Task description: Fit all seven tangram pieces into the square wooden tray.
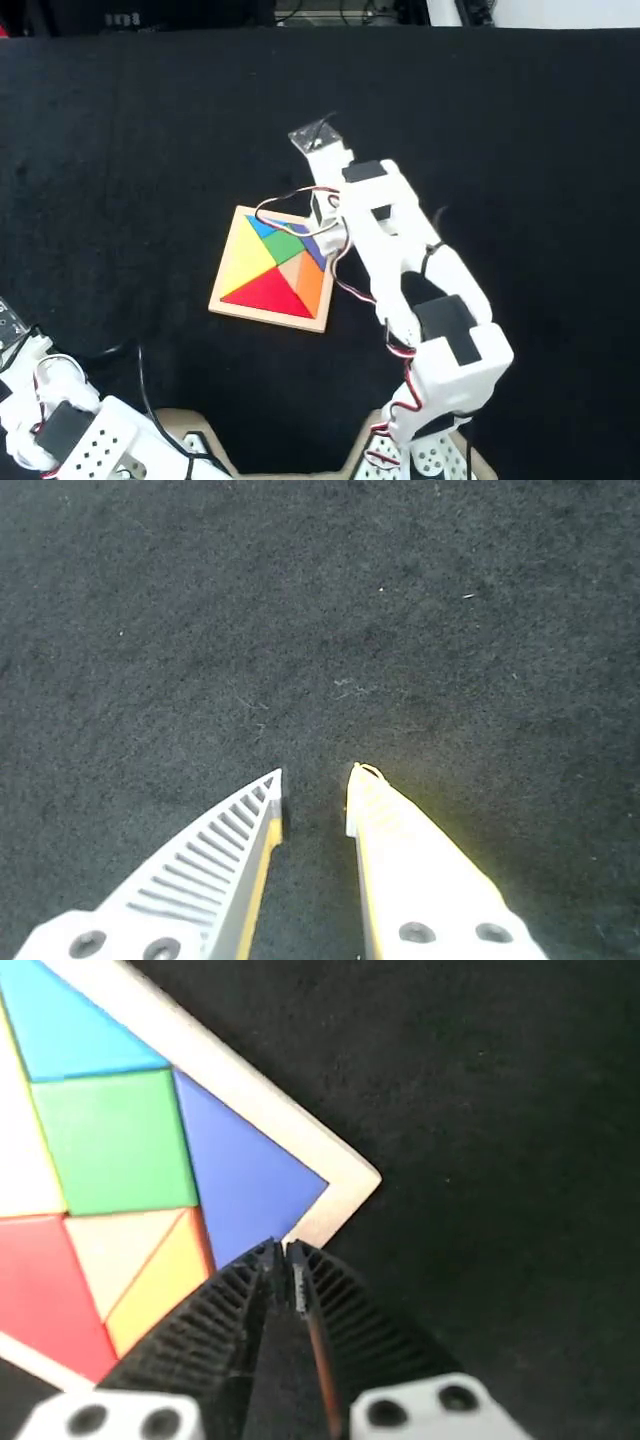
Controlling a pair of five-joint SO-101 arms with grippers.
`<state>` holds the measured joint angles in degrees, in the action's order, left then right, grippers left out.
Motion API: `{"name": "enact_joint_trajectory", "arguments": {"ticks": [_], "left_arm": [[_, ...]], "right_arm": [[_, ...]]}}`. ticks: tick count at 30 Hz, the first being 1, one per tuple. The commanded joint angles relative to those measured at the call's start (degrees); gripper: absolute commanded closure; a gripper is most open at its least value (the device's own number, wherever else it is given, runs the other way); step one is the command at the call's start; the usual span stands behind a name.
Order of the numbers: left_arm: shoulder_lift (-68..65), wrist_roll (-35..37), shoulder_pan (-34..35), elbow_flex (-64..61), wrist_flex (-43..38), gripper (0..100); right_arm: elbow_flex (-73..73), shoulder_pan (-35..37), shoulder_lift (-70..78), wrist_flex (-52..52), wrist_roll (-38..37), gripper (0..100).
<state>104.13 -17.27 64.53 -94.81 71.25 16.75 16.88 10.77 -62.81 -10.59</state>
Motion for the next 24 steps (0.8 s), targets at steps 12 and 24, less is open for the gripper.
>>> {"name": "enact_joint_trajectory", "arguments": {"ticks": [12, 24], "left_arm": [[0.2, 0.3, -0.8, 0.5, 0.2, 88], [0.2, 0.3, -0.8, 0.5, 0.3, 88]], "right_arm": [[12.9, 6.1, -9.3, 11.5, -1.8, 98.7], [0.2, -2.0, -8.1, -1.8, 1.8, 98.8]]}}
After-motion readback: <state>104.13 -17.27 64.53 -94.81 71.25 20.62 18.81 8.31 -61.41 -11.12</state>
